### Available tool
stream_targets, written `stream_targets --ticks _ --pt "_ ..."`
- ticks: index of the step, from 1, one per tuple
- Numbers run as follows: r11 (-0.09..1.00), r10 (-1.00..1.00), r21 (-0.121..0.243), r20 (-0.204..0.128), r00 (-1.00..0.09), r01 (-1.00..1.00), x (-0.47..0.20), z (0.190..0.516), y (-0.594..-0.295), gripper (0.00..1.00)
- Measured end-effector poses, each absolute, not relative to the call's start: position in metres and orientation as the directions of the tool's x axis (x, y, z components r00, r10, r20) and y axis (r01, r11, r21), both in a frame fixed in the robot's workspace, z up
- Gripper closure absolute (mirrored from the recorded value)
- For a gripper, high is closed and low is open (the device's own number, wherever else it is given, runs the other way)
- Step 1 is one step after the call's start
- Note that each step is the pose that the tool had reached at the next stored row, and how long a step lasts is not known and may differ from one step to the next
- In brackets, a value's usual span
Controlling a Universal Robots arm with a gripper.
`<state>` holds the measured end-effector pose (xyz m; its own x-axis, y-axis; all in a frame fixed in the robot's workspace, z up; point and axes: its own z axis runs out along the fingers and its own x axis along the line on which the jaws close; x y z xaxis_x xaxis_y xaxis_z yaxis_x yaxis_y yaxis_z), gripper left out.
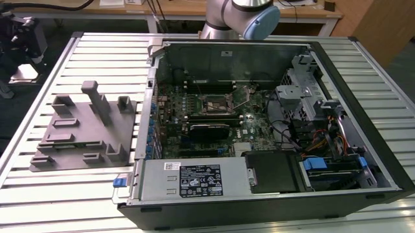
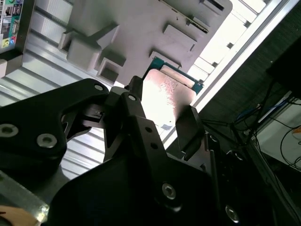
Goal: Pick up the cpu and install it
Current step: 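Pick up the cpu and move it towards the insertion slot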
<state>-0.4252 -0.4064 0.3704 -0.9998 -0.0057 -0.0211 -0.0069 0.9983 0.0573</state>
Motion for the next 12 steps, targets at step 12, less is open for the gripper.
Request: stream_targets --ticks 12 --pt "0.998 -0.006 0.057 -0.021 -1.0 -0.007 -0.418 0.39 -0.406 0.47"
